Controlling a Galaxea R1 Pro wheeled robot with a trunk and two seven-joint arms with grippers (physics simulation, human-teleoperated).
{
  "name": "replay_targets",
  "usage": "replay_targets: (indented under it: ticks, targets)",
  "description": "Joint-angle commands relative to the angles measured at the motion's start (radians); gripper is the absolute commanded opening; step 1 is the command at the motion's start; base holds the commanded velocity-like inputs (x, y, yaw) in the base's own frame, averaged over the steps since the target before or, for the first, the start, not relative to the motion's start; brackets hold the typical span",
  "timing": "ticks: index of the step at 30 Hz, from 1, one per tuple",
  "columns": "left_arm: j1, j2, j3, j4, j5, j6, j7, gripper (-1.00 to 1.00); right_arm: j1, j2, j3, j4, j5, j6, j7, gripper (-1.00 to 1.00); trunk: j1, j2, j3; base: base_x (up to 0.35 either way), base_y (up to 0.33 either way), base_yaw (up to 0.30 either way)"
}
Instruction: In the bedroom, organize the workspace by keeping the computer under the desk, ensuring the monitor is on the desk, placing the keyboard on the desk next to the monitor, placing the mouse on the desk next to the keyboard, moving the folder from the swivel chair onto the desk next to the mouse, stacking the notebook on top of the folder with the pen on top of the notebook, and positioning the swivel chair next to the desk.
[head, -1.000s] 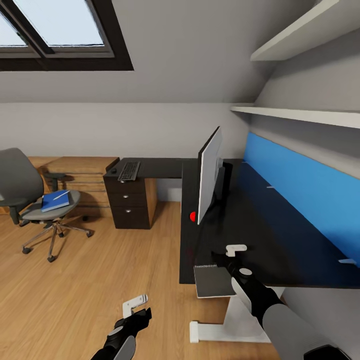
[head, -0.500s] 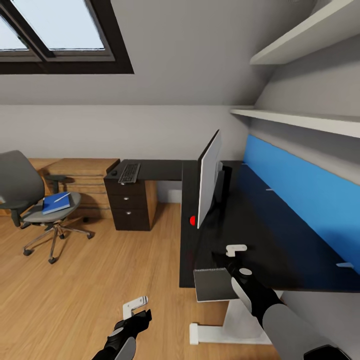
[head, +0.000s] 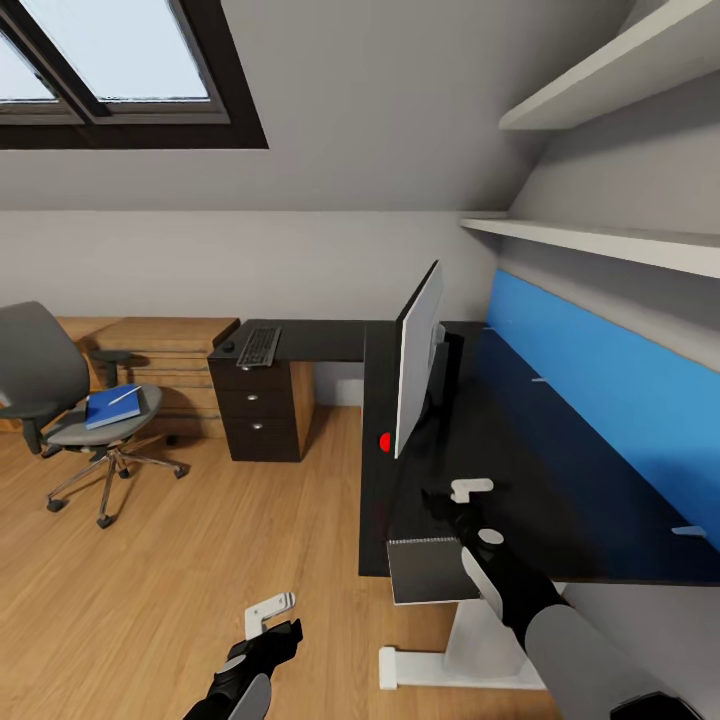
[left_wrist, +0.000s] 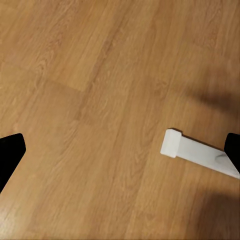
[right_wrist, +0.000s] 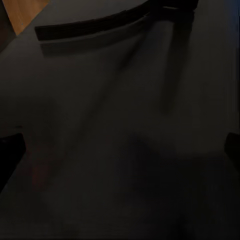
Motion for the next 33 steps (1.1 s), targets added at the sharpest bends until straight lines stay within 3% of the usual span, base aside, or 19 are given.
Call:
replay_targets:
  ticks: [1,13,23,24,25,28,33]
  targets:
    - [-0.001,0.000,-0.002,-0.001,0.006,0.002,0.007,1.00,0.000,-0.001,0.008,-0.012,-0.011,-0.012,-0.008,1.00,0.000,-0.001,-0.001,0.000,0.000,0.000]
    - [-0.001,-0.002,-0.002,-0.001,0.001,-0.022,0.007,1.00,0.034,-0.004,0.006,-0.104,-0.012,-0.043,-0.007,1.00,0.000,-0.001,-0.001,-0.026,0.000,0.000]
    - [-0.001,-0.003,-0.002,-0.001,0.001,-0.031,0.007,1.00,0.163,-0.059,0.002,-0.372,-0.210,0.044,-0.007,1.00,0.000,-0.001,-0.001,-0.312,0.000,0.000]
    - [-0.001,-0.003,-0.002,-0.001,0.001,-0.032,0.007,1.00,0.260,-0.090,0.002,-0.536,-0.269,0.068,-0.005,1.00,0.000,-0.001,-0.001,-0.332,0.000,0.000]
    - [-0.001,-0.003,-0.002,-0.001,0.001,-0.032,0.007,1.00,0.282,-0.095,0.002,-0.574,-0.285,0.072,-0.005,1.00,0.000,-0.001,-0.001,-0.333,0.000,0.000]
    - [-0.001,-0.003,-0.002,-0.001,0.001,-0.032,0.007,1.00,0.303,-0.099,0.003,-0.608,-0.319,0.076,-0.005,1.00,0.000,-0.001,-0.001,-0.333,0.000,0.000]
    - [-0.001,-0.003,-0.002,-0.001,0.001,-0.032,0.007,1.00,0.319,-0.101,0.003,-0.627,-0.411,0.077,-0.004,1.00,0.000,-0.001,-0.001,-0.334,0.000,0.000]
